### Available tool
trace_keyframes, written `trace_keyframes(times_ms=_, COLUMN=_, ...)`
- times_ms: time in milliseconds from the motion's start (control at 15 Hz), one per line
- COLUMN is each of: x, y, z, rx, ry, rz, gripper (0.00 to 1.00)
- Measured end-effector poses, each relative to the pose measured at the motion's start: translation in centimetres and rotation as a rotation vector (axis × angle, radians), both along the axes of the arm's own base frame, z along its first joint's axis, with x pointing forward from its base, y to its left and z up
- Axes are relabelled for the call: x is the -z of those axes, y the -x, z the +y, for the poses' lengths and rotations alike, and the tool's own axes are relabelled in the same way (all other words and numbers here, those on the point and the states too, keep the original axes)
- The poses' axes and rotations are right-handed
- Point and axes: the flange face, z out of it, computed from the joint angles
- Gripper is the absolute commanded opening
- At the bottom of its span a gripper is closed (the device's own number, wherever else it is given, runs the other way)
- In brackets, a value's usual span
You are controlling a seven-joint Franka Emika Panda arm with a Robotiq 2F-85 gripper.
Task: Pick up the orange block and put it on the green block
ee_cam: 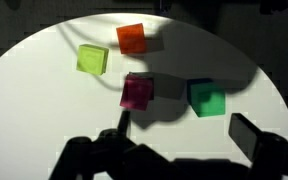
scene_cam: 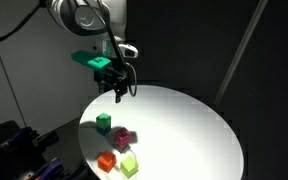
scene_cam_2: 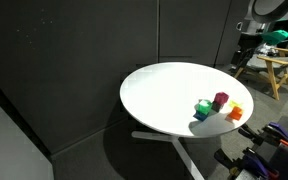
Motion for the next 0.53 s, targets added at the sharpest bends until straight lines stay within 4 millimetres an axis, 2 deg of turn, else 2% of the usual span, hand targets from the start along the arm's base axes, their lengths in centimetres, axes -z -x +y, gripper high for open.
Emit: trace_keyframes(times_ms=533, x=1.9, y=1.5, z=0.0, rx=0.007, ry=-0.013, rz=0.044, gripper=1.00)
